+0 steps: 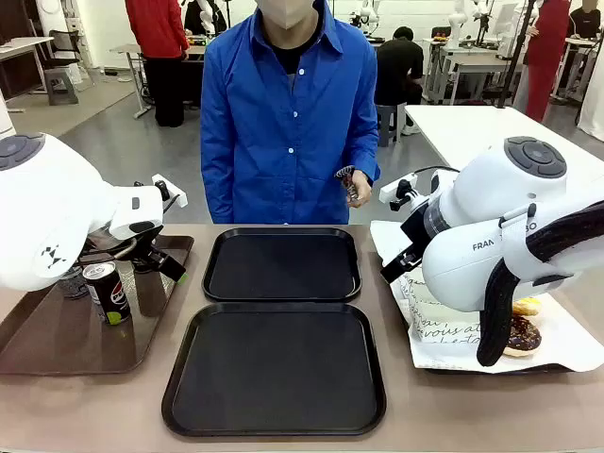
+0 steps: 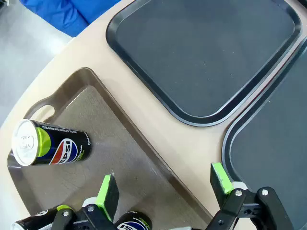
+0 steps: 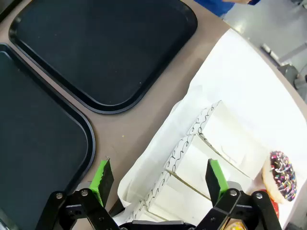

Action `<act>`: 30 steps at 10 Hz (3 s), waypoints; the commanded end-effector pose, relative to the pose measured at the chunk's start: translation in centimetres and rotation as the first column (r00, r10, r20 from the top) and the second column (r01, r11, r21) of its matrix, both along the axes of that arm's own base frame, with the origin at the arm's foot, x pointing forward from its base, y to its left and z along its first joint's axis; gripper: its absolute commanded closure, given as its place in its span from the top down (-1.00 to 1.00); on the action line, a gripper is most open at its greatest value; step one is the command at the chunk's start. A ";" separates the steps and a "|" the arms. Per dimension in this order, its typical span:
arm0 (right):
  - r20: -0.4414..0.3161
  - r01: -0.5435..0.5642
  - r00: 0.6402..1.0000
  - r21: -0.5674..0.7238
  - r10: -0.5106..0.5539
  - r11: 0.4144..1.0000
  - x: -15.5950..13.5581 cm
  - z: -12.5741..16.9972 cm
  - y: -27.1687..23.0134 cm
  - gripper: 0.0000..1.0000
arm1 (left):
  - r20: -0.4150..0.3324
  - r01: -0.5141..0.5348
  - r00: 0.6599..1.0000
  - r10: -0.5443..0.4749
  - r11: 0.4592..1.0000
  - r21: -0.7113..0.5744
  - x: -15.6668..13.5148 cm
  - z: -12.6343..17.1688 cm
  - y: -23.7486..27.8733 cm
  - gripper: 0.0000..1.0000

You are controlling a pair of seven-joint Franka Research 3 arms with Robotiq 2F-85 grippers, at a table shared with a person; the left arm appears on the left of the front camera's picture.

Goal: Set up donuts and drinks on trays.
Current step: Pick up one Pepsi coke and place it on the Flat Tray.

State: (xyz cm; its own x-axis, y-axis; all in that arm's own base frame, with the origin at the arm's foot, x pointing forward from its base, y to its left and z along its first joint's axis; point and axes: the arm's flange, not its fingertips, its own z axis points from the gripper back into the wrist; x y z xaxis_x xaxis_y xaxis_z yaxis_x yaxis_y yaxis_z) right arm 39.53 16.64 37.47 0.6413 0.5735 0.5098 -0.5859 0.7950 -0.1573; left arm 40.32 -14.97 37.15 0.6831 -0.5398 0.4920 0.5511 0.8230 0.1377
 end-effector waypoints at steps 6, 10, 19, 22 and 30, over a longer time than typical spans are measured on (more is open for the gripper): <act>0.000 0.000 1.000 0.000 0.000 1.000 0.0 0.0 0.0 1.00 | 0.000 0.000 1.000 0.000 1.000 0.000 0.0 0.0 0.0 1.00; 0.000 0.000 1.000 0.000 0.000 1.000 0.0 0.0 0.0 1.00 | 0.000 0.000 1.000 0.000 1.000 0.000 0.0 0.0 0.0 1.00; -0.082 -0.089 0.994 -0.131 0.079 0.987 -15.6 3.5 -2.3 1.00 | -0.028 0.106 0.994 -0.104 0.991 0.076 -12.9 2.8 3.6 1.00; -0.146 -0.122 0.985 -0.172 0.097 0.978 -23.0 3.9 -5.7 1.00 | -0.070 0.130 0.990 -0.126 0.990 0.055 -19.4 2.4 6.0 1.00; -0.425 0.281 0.905 0.614 0.008 0.738 -9.7 9.9 -9.4 1.00 | -0.265 -0.049 0.933 -0.242 0.646 -0.762 -2.8 11.5 7.2 1.00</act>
